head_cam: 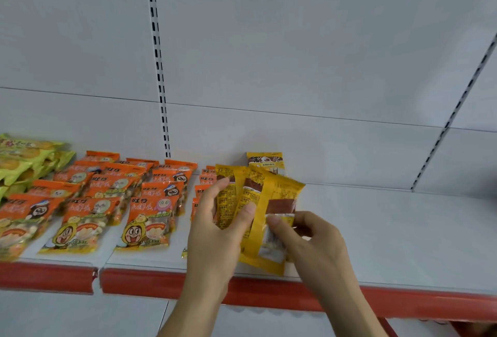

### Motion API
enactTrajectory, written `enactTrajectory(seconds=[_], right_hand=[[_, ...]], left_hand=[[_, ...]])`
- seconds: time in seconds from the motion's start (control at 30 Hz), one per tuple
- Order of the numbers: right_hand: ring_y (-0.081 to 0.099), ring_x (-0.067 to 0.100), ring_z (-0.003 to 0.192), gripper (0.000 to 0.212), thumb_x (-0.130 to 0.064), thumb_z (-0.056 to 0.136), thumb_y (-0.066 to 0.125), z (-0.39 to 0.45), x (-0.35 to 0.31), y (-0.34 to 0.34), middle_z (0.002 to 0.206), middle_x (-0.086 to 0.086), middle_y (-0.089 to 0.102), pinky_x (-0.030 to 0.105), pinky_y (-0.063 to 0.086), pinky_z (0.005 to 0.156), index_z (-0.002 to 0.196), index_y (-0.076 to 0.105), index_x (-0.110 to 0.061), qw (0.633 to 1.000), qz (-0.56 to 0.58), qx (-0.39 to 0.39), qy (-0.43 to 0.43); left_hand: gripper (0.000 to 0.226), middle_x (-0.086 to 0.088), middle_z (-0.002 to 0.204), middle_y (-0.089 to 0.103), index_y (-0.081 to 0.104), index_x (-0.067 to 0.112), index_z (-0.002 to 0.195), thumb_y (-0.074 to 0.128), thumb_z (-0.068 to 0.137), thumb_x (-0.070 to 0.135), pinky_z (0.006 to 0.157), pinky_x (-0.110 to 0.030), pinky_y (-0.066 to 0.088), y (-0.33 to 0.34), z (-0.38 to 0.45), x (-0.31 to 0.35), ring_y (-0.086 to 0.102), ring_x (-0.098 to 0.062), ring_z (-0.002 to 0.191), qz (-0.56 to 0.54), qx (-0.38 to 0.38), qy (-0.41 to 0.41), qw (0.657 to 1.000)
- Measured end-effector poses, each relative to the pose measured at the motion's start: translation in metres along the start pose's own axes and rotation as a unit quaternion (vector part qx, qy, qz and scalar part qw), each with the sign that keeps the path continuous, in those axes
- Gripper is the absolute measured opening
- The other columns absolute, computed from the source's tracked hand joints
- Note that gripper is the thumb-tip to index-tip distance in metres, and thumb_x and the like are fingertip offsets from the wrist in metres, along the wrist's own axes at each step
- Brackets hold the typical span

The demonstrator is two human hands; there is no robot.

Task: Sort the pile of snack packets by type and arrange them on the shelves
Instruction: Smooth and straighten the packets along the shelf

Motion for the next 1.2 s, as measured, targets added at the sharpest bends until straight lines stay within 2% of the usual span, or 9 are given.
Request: enactTrajectory(seconds=[0.1, 0.2, 0.27, 0.37, 0.57, 0.7, 0.8, 0.93, 1.2], right_hand=[[0.067, 0.008, 0.077, 0.018, -0.044, 0.081, 0.075, -0.004, -0.008, -0.027, 0.080, -0.009, 0.071, 0.043, 0.057, 0.076, 0.083, 0.067, -0.028, 0.992, 0.055, 0.114, -0.023], [0.058, -0.009, 0.096, 0.016, -0.033, 0.084, 0.074, -0.014, -0.033, -0.016, 0.103, -0.018, 0.064, 0.010, 0.046, 0.077, 0.088, 0.058, -0.035, 0.987, 0.004, 0.117, -0.106], [0.055, -0.012, 0.101, 0.019, -0.033, 0.083, 0.072, -0.023, -0.042, -0.005, 0.115, -0.018, 0.060, 0.006, 0.043, 0.074, 0.090, 0.055, -0.031, 0.984, -0.013, 0.104, -0.141], [0.058, -0.010, 0.098, 0.024, -0.037, 0.077, 0.067, -0.028, -0.050, -0.011, 0.124, -0.019, 0.053, 0.010, 0.046, 0.067, 0.083, 0.045, -0.027, 0.976, 0.004, 0.140, -0.168], [0.061, 0.000, 0.088, 0.046, -0.077, 0.078, 0.046, -0.021, -0.038, 0.017, 0.127, -0.019, 0.045, 0.019, 0.044, 0.073, 0.079, 0.051, -0.032, 0.983, -0.066, 0.068, -0.156], [0.058, 0.007, 0.072, 0.022, -0.055, 0.084, 0.064, -0.009, -0.017, 0.015, 0.083, -0.010, 0.062, 0.024, 0.045, 0.061, 0.080, 0.058, -0.034, 0.992, -0.053, 0.027, -0.112], [0.061, 0.006, 0.072, 0.011, -0.035, 0.086, 0.074, 0.004, -0.006, -0.006, 0.079, -0.011, 0.068, 0.030, 0.050, 0.067, 0.083, 0.063, -0.036, 0.995, -0.027, 0.071, -0.068], [0.064, 0.006, 0.070, 0.017, -0.028, 0.094, 0.065, 0.021, 0.003, -0.027, 0.076, -0.014, 0.070, 0.033, 0.053, 0.067, 0.103, 0.067, -0.042, 0.995, 0.000, 0.096, -0.028], [0.047, 0.020, 0.109, 0.038, -0.043, 0.096, 0.057, 0.039, 0.018, 0.018, 0.106, -0.004, 0.051, 0.033, 0.041, 0.093, 0.133, 0.061, -0.039, 0.980, -0.193, 0.002, -0.036]], left_hand=[[0.042, 0.068, 0.103, 0.040, 0.055, 0.048, 0.131, 0.067, 0.099, 0.024, 0.091, -0.010, 0.042, 0.000, 0.001, -0.002, 0.040, 0.039, 0.103, 0.004, 0.003, -0.004, 1.000], [0.049, 0.045, 0.129, 0.052, 0.055, 0.061, 0.125, 0.061, 0.103, 0.018, 0.101, -0.023, 0.045, 0.005, -0.003, -0.002, 0.047, 0.020, 0.121, 0.027, -0.019, -0.009, 0.999], [0.054, 0.030, 0.134, 0.059, 0.054, 0.063, 0.125, 0.057, 0.103, 0.013, 0.100, -0.032, 0.054, 0.010, -0.007, -0.003, 0.058, 0.003, 0.122, 0.039, -0.028, -0.010, 0.999], [0.054, 0.027, 0.137, 0.058, 0.052, 0.059, 0.131, 0.055, 0.104, 0.012, 0.103, -0.040, 0.054, 0.012, -0.009, 0.007, 0.059, -0.003, 0.125, 0.059, -0.025, 0.027, 0.998], [0.049, 0.023, 0.119, 0.071, 0.063, 0.049, 0.124, 0.052, 0.105, 0.005, 0.094, -0.026, 0.053, 0.020, -0.009, 0.012, 0.067, -0.001, 0.112, -0.008, -0.055, 0.010, 0.998], [0.050, 0.049, 0.115, 0.059, 0.059, 0.050, 0.126, 0.055, 0.104, 0.006, 0.093, -0.011, 0.048, 0.005, 0.000, 0.006, 0.056, 0.022, 0.110, -0.029, -0.013, -0.005, 0.999], [0.052, 0.044, 0.132, 0.052, 0.058, 0.052, 0.124, 0.058, 0.102, 0.004, 0.081, 0.003, 0.040, -0.007, 0.006, 0.004, 0.047, 0.034, 0.106, -0.029, 0.006, -0.001, 1.000], [0.054, 0.031, 0.145, 0.042, 0.055, 0.059, 0.123, 0.059, 0.103, 0.010, 0.109, -0.025, 0.034, -0.027, 0.010, -0.003, 0.034, 0.015, 0.134, -0.025, 0.053, -0.012, 0.998], [0.050, 0.026, 0.149, 0.041, 0.052, 0.053, 0.130, 0.067, 0.098, 0.017, 0.111, -0.029, 0.032, -0.026, 0.007, 0.000, 0.031, 0.010, 0.138, -0.012, 0.046, -0.008, 0.999]])
Point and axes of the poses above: each hand's wrist, its own z-axis towards the middle knuckle, its own y-axis out of the palm, x = y × z, the point moved 9 cm from there along z, towards the middle knuckle
